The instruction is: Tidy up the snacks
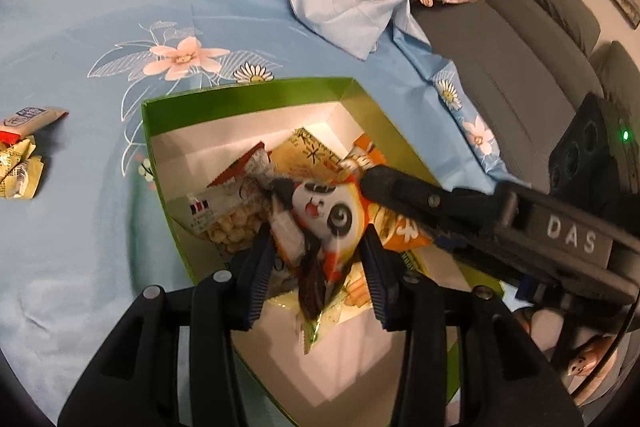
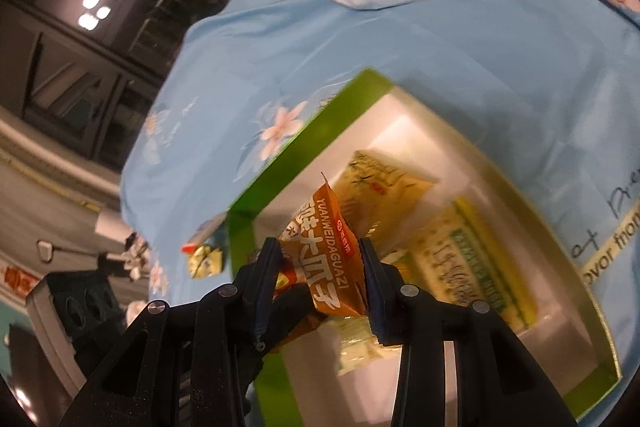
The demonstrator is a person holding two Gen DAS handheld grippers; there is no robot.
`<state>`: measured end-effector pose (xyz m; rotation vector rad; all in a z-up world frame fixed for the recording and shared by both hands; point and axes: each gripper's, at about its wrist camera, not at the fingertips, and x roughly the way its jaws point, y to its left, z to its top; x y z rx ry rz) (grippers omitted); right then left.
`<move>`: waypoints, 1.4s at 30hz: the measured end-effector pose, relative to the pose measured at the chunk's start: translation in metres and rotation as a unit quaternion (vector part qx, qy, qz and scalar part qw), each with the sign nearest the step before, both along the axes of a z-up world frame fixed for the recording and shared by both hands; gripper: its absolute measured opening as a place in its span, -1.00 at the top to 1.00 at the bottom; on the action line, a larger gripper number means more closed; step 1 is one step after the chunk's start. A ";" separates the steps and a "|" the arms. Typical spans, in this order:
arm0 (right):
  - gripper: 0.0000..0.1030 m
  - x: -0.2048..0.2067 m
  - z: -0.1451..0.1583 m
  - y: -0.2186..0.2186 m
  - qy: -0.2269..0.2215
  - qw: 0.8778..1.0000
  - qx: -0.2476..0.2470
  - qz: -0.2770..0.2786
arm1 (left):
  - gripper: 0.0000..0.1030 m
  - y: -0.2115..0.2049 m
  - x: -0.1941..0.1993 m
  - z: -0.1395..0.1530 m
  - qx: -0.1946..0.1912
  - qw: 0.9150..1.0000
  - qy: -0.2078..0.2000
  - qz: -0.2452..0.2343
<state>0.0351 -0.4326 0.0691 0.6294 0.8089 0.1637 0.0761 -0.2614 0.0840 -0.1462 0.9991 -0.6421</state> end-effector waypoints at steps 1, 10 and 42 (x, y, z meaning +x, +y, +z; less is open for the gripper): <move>0.15 0.000 0.000 0.000 0.005 1.000 -0.010 -0.011 | 0.08 0.000 -0.001 -0.001 0.005 1.000 -0.001 0.000; -0.19 -0.008 0.008 -0.004 -0.006 0.997 -0.051 -0.050 | -0.27 0.030 -0.014 0.011 -0.032 0.999 -0.010 0.020; -0.74 0.031 0.040 0.214 -0.023 0.979 -0.160 0.125 | -0.98 0.309 -0.037 -0.007 -0.002 0.945 0.030 0.325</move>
